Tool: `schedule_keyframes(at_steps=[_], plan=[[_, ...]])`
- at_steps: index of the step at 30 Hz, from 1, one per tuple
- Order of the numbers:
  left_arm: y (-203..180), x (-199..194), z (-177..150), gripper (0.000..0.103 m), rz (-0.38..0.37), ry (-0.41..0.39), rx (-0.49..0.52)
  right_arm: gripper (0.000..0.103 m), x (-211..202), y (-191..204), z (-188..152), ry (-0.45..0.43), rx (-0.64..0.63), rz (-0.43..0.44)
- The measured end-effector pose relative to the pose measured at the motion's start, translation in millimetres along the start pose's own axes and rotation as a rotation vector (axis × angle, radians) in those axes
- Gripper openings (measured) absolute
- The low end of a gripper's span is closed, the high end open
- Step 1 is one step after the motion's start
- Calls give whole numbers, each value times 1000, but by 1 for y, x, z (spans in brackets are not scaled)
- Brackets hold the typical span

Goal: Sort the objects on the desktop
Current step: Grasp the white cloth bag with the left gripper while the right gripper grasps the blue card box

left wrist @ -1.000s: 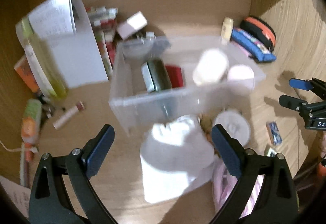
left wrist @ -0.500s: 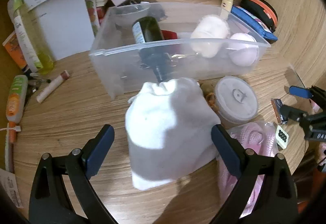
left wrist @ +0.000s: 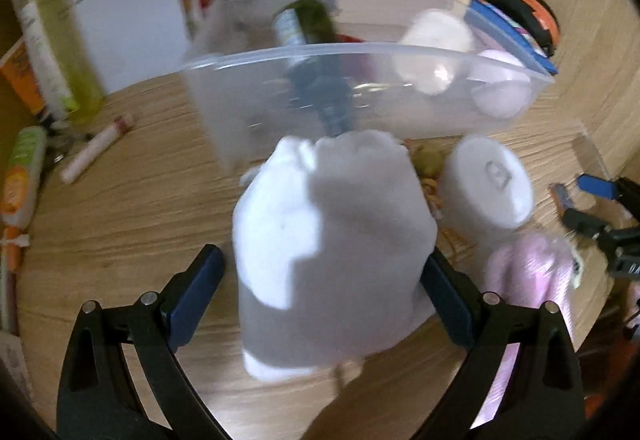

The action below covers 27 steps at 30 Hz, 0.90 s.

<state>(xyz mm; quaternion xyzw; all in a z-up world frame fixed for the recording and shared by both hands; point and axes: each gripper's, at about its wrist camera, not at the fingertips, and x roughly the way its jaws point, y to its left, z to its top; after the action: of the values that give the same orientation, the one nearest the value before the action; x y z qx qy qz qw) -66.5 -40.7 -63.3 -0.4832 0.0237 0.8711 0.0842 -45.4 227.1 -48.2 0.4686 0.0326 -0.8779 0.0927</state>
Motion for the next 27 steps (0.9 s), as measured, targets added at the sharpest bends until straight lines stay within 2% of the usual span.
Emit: schedule_keyframes(at_steps=[4, 8, 13, 16, 18, 20, 22, 24, 25, 26, 27], plan=[[15, -7, -7, 98, 29, 5, -21, 80, 1, -5, 0, 0, 18, -3], [14, -12, -8, 98, 19, -2, -16, 77, 0, -5, -1, -6, 18, -4], [3, -5, 2, 98, 19, -3, 14, 59, 0, 3, 2, -9, -12, -12], [4, 5, 8, 99, 20, 19, 21, 45, -2, 8, 2, -9, -29, -6], [10, 12, 13, 101, 6, 27, -8, 33, -3, 9, 2, -12, -36, -10], [12, 14, 16, 101, 7, 25, -19, 26, -4, 9, 2, -15, -37, -17], [12, 15, 17, 101, 11, 15, -27, 26, -5, 9, 3, -18, -28, -7], [11, 14, 17, 92, 18, -5, -27, 25, -4, 8, 2, -22, -23, 2], [10, 11, 17, 83, 9, -16, -27, 25, -4, 8, 2, -23, -21, 5], [10, 8, 17, 78, 14, -27, -25, 25, -4, 8, 2, -24, -20, 8], [9, 5, 16, 76, 24, -43, -21, 25, -4, 8, 3, -24, -18, 11]])
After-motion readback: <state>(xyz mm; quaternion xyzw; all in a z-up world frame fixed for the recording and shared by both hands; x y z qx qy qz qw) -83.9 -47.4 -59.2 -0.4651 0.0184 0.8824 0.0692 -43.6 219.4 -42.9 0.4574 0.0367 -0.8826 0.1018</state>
